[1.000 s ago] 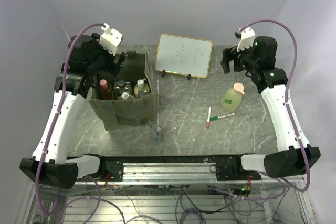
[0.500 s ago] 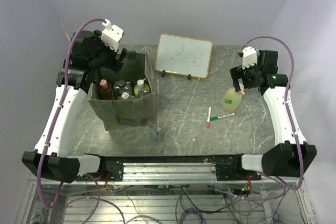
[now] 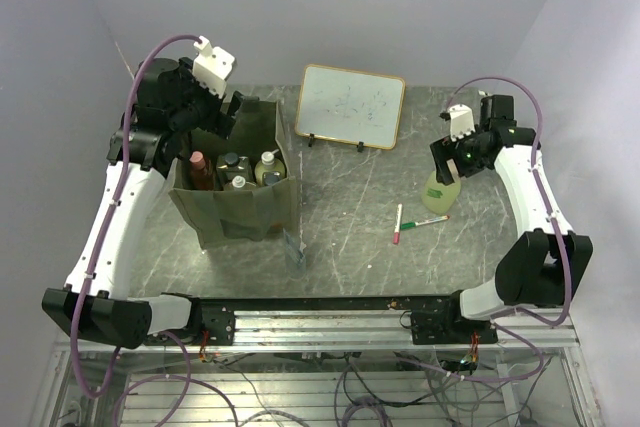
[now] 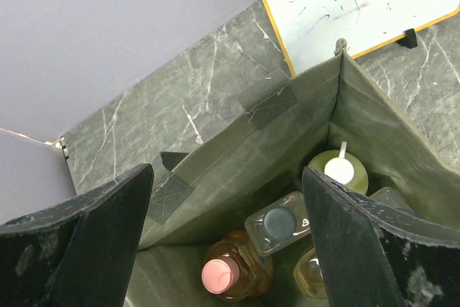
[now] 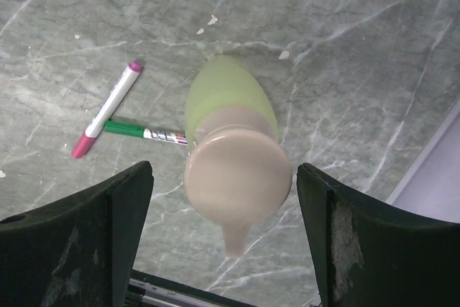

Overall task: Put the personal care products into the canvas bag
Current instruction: Pick up the care product from the center of the board.

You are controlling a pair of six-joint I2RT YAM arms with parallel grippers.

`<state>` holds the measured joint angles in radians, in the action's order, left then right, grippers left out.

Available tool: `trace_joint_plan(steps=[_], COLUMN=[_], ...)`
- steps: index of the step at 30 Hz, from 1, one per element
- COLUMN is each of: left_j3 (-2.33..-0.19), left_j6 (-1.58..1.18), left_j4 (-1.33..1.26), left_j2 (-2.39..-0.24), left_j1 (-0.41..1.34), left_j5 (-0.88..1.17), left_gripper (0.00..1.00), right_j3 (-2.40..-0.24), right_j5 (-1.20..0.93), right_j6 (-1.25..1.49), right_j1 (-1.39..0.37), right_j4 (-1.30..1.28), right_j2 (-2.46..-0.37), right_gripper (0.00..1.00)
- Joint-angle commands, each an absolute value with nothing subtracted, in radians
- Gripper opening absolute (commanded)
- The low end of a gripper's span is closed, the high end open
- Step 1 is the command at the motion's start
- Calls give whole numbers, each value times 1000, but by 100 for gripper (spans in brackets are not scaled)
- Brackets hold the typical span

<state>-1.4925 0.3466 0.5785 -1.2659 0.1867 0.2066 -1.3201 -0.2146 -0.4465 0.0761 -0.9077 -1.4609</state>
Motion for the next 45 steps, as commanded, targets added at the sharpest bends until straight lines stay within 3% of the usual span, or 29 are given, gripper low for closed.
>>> trace_joint_plan(steps=[1,23,27,32,35,45], left_j3=[-1511,-1536,-1553,-1539,-1542,-1463], left_j6=[327,337,318,326,215,-172], left_j4=[537,566,604,642,620,487], left_j2=[-1276,-1286,-1292,-1298,-1315,-1356], left_j1=[178,178,180,215,233,303], left_j5=[233,328,464,540,571,426], left_gripper=[94,93,91,91,89,83], right_j3=[-1371,-1424,-1450,-1490,-1499,-1519], right_j5=[-257,-247,-255,-270,-278,-271], right_j6=[-455,-480,-473,-468,-463,-461], right_j1=[86,92,92,92,92,91], right_j4=[-946,-970,-976,-994,-997,-992], right_j2=[-1508,-1563,-1561,-1561,-1554,-1541], right_gripper=[80,49,37,15,6,1])
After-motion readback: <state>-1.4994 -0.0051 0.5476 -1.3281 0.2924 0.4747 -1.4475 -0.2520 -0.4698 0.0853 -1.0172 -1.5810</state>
